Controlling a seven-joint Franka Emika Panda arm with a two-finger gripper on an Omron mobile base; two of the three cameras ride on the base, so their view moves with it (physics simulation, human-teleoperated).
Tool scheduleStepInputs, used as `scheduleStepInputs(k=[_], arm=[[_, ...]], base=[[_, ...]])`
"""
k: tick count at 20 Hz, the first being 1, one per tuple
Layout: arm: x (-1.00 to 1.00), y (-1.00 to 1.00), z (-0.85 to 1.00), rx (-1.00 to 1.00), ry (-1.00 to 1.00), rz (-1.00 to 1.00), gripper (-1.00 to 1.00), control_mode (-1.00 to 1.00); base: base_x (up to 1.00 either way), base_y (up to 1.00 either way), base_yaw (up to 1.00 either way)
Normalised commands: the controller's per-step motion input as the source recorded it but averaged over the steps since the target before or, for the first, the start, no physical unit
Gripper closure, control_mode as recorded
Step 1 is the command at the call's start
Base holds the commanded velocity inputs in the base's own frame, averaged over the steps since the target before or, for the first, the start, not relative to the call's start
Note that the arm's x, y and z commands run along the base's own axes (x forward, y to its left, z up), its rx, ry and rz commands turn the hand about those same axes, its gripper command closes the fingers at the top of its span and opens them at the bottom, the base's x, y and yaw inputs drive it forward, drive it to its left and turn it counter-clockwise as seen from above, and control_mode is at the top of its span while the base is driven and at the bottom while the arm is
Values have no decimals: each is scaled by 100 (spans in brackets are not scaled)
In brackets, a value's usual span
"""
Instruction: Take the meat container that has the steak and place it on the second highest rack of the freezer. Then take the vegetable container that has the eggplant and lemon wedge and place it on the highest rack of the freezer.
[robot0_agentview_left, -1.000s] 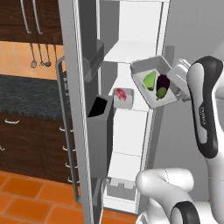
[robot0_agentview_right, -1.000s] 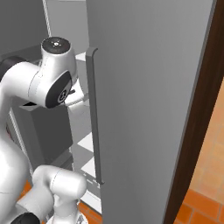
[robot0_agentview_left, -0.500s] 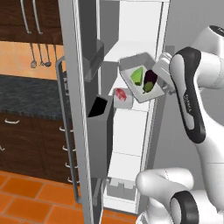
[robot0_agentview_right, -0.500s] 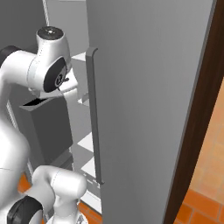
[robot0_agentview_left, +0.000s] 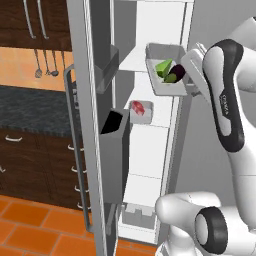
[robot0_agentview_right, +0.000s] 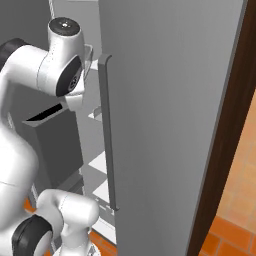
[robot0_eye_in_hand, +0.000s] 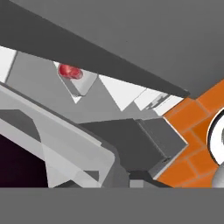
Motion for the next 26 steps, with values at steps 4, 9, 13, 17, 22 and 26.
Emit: scheduleStepInputs(k=[4, 9, 13, 17, 22, 26], arm=[[23, 14, 7, 6, 0, -1, 100, -100], [51, 30, 3, -2, 0, -3, 100, -100], [68, 3, 2, -2, 0, -21, 100, -100], [29, 0, 16, 5, 0, -10, 100, -100], [49, 0, 15, 11, 7, -1, 100, -100], [97, 0, -8, 1, 15, -11, 100, -100]], base=[[0, 0, 0], [0, 0, 0], [0, 0, 0], [0, 0, 0], [0, 0, 0], [0, 0, 0]])
